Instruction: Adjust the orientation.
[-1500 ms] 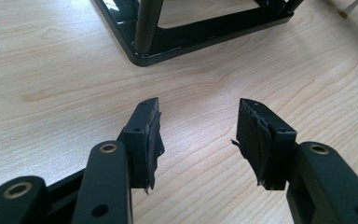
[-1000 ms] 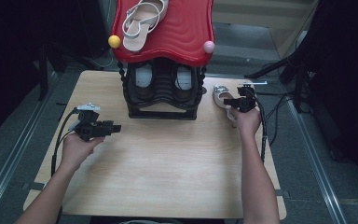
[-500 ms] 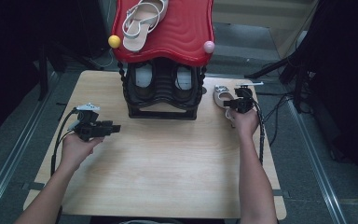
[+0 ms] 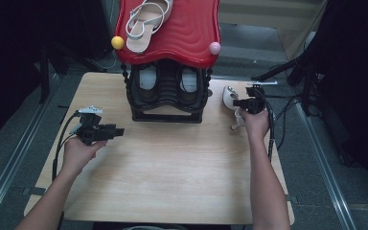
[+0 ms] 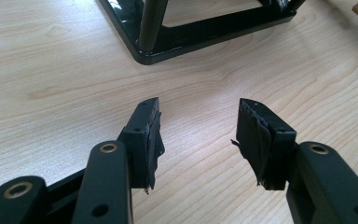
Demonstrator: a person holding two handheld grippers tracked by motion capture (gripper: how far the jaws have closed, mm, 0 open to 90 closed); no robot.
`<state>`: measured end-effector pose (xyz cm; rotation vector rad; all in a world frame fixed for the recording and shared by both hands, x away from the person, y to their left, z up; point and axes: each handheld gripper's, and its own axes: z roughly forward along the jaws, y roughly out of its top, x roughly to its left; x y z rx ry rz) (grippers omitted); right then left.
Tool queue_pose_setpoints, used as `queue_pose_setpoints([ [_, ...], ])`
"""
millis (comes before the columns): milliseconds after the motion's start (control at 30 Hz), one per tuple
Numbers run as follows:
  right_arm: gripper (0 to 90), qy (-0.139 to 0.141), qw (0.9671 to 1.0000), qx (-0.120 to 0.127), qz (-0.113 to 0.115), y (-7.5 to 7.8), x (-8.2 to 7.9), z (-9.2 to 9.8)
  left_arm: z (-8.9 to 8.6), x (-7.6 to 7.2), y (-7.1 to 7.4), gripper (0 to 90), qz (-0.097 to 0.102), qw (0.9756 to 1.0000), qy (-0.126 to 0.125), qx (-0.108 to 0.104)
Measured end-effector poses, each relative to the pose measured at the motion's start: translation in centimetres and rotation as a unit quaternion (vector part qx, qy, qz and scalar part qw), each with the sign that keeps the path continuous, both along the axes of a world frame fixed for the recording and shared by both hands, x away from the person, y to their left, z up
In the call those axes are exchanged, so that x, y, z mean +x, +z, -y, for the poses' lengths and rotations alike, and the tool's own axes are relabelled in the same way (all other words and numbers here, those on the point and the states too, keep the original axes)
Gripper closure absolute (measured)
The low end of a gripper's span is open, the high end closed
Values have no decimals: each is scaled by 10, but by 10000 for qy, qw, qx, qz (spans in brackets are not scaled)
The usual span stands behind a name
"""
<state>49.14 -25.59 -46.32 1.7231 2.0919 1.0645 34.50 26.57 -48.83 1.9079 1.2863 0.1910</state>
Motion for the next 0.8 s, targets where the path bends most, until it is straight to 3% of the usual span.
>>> queue_pose_setpoints([
  [233,887,39,9998,193,-45,6,-2,2,0,0,0,500,9,10000,14,-3],
  [333,888,99,9998,150,-116,12,-2,1,-1,0,0,500,6,10000,6,-4],
  [800,888,297,9987,410,47,57,-5,-9,-1,-1,1,500,28,10000,6,-14],
])
